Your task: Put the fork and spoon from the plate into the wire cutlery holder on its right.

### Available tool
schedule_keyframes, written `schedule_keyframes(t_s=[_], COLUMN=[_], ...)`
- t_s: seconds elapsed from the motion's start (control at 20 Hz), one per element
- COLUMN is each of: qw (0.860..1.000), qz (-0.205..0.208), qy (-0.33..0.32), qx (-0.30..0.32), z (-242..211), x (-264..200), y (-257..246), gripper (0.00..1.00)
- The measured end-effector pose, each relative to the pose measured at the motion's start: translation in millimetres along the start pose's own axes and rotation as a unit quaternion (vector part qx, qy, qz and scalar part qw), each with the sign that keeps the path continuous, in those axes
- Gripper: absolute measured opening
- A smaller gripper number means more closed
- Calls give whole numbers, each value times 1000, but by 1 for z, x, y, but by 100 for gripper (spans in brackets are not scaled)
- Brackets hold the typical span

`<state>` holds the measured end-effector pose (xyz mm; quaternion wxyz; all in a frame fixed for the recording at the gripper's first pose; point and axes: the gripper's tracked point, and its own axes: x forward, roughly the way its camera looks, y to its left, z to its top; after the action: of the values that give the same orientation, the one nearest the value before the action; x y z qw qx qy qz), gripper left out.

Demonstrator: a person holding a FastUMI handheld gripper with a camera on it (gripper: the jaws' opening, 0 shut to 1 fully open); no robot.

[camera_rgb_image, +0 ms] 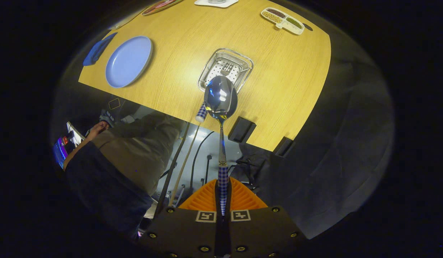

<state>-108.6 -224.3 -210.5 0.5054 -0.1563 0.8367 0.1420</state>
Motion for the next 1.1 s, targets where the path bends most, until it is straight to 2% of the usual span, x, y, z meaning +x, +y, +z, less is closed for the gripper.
schedule_keyframes(t_s=[0.25, 0.45, 0.7, 1.1], qw=[999, 997, 993, 986], qz=[24, 49, 53, 33], qy=[20, 65, 105, 166], qx=[15, 19, 11, -4], z=[26, 40, 63, 90], x=[-4, -12, -5, 6], y=[-3, -5, -13, -23], gripper=[1, 1, 0, 0])
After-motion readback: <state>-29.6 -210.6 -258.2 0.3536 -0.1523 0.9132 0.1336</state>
